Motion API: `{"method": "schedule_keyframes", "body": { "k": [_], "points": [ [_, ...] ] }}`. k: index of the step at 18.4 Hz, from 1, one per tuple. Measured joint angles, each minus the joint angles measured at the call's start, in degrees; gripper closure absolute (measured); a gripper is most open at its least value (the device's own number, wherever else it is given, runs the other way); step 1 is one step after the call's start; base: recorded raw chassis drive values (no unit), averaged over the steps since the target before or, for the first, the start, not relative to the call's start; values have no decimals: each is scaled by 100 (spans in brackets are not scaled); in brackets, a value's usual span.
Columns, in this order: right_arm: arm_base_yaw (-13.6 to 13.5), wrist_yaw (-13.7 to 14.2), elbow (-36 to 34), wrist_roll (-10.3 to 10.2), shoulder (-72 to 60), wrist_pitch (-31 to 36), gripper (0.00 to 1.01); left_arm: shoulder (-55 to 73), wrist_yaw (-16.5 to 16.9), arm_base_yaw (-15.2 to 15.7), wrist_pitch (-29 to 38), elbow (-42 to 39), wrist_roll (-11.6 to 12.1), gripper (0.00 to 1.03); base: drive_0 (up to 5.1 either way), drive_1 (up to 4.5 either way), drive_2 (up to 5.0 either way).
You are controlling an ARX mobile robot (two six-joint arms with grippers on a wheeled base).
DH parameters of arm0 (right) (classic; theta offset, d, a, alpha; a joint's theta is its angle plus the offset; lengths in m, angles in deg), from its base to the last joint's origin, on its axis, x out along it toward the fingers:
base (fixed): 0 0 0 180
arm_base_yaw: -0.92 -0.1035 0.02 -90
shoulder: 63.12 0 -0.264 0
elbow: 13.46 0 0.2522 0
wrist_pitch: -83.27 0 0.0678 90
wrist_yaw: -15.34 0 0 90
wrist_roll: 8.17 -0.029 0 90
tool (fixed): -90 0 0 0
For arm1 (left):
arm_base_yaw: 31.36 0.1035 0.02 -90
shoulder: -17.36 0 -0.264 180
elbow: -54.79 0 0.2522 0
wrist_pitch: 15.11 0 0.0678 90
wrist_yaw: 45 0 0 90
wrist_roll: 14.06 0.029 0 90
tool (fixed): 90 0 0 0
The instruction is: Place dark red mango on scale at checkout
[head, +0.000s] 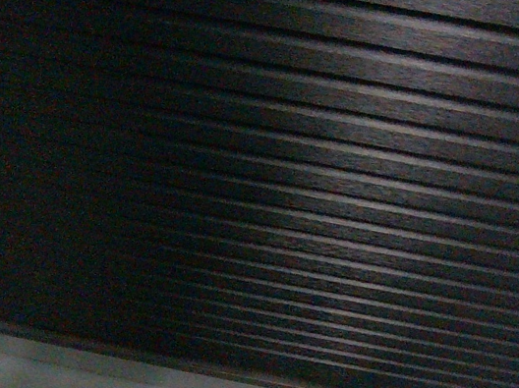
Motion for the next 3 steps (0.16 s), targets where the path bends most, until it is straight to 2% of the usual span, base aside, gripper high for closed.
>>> {"method": "schedule_keyframes", "body": {
  "k": [3],
  "points": [
    [0, 0, 0, 0, 0, 0, 3, 0, 0, 0, -2, 0, 0, 5, 0, 0, 0]
  ]
}}
